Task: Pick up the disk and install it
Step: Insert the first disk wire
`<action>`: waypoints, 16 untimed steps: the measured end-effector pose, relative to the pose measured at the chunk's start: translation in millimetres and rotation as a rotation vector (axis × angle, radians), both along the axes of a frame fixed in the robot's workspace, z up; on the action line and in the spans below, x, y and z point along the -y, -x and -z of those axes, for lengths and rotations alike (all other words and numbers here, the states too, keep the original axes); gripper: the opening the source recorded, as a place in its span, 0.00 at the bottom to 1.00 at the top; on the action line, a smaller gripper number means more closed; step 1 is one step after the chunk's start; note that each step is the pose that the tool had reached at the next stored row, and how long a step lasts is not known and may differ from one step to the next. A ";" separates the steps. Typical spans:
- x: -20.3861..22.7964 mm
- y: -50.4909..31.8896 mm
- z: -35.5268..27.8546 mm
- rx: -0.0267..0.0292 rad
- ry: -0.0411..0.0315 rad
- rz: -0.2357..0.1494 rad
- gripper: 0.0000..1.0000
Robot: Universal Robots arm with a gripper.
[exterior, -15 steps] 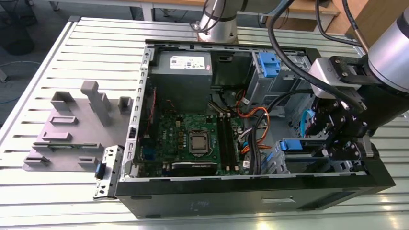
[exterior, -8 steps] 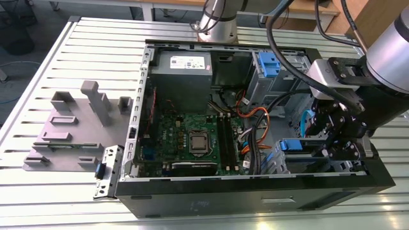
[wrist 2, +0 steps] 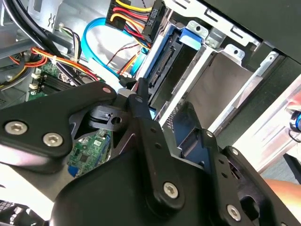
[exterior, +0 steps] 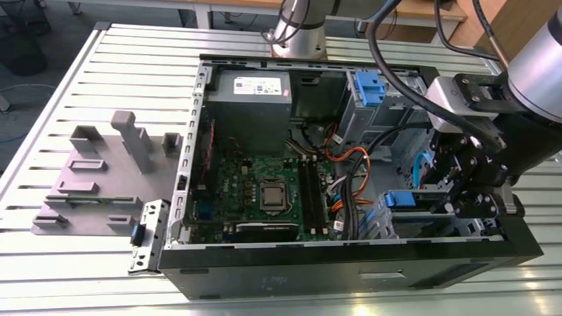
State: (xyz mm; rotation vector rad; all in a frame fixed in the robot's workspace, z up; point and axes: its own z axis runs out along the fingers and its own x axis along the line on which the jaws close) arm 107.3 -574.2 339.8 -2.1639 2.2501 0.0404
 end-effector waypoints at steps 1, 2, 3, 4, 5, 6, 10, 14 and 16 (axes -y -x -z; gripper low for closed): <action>0.0 0.0 -0.5 0.0000 0.0002 0.000 0.48; 0.0 0.0 -1.0 0.0000 0.0002 0.000 0.48; 0.0 0.0 -1.0 0.0000 0.0002 0.000 0.48; 0.0 0.0 -1.0 0.0000 0.0001 0.000 0.48; 0.0 0.0 -1.0 0.0000 0.0001 0.000 0.48; 0.0 0.0 -1.0 0.0000 0.0001 0.000 0.48; 0.0 0.0 -1.1 0.0000 0.0002 0.000 0.48; 0.0 0.0 -2.6 0.0000 0.0008 0.000 0.48; 0.0 0.0 -6.0 0.0000 0.0002 0.000 0.48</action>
